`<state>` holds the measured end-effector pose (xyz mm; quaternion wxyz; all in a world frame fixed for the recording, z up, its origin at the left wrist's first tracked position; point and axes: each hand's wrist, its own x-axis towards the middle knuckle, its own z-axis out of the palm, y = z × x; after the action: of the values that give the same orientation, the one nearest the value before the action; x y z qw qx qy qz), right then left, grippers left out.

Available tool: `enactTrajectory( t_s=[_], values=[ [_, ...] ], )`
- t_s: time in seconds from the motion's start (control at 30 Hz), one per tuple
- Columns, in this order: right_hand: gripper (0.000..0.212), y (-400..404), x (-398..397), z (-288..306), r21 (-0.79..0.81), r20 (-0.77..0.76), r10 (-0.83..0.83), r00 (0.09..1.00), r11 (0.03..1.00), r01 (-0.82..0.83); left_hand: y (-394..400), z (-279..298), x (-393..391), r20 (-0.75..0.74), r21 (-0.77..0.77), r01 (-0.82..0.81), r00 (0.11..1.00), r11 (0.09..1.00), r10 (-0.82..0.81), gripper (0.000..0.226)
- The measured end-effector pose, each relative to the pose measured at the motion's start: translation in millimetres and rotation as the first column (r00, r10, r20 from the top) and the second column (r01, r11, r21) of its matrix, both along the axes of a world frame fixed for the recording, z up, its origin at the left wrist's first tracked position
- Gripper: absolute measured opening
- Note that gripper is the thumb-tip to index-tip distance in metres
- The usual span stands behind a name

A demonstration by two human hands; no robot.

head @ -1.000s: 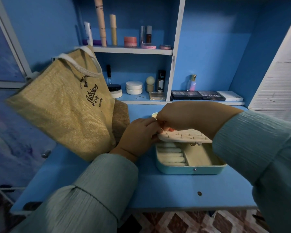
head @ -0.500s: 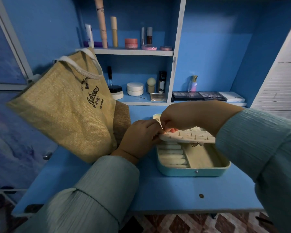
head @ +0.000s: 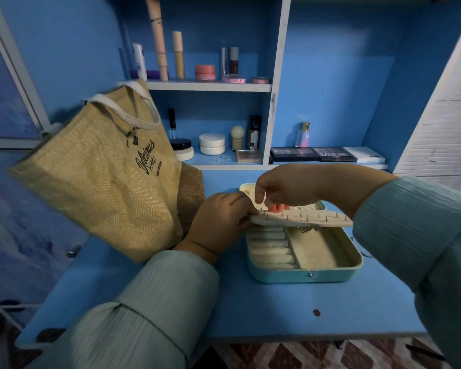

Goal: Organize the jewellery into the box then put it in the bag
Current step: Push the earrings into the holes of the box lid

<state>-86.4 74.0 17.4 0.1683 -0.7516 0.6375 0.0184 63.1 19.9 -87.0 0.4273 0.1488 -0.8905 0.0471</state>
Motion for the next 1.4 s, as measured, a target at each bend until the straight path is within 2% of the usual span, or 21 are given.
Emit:
enactTrajectory(
  t_s=[0.07,0.23,0.4,0.5,0.63,0.73,0.97,1.1,1.17,1.4],
  values=[
    [0.017,0.4,-0.3,-0.8,-0.016,-0.023,0.001,1.000,1.000,-0.002,0.7,0.9,0.1,0.001,-0.018,-0.006,1.000,1.000,0.006,0.027],
    [0.020,0.0,6.8,-3.4,-0.090,-0.198,0.056,0.979,0.993,-0.075,2.0,1.5,0.2,0.009,0.011,-0.022,1.000,1.000,0.022,0.027],
    [0.018,-1.8,8.8,-4.4,-0.088,-0.269,0.095,0.958,0.988,-0.123,1.1,0.3,-0.3,0.001,0.033,-0.035,0.999,0.999,0.035,0.026],
    [0.011,-2.9,8.7,-5.3,-0.074,-0.267,0.108,0.957,0.988,-0.133,2.6,1.6,-0.3,-0.005,-0.007,-0.062,0.998,0.998,0.062,0.027],
    [0.017,-2.8,8.8,-7.2,-0.080,-0.242,0.113,0.964,0.987,-0.136,2.0,0.3,-0.3,-0.001,-0.011,-0.073,0.997,0.997,0.073,0.025],
    [0.019,-3.3,7.4,-6.0,-0.068,-0.197,0.066,0.978,0.994,-0.081,0.6,-1.6,-0.8,0.014,0.014,-0.074,0.997,0.997,0.073,0.025],
    [0.022,-3.4,11.9,-6.3,-0.059,-0.327,0.099,0.940,0.990,-0.125,3.0,0.5,-0.1,0.012,0.001,-0.072,0.997,0.997,0.072,0.026],
    [0.009,-3.7,13.1,-5.3,-0.030,-0.348,0.145,0.926,0.986,-0.165,2.9,2.1,0.0,0.008,-0.023,-0.079,0.997,0.997,0.080,0.027],
    [0.004,-4.2,13.1,-5.4,-0.033,-0.336,0.159,0.928,0.983,-0.181,2.6,1.9,0.2,0.016,-0.032,-0.087,0.996,0.996,0.087,0.027],
    [0.010,-2.3,5.2,-4.1,-0.042,-0.197,0.146,0.970,0.987,-0.157,2.8,1.6,0.3,0.022,-0.033,-0.089,0.996,0.996,0.089,0.027]
  ],
)
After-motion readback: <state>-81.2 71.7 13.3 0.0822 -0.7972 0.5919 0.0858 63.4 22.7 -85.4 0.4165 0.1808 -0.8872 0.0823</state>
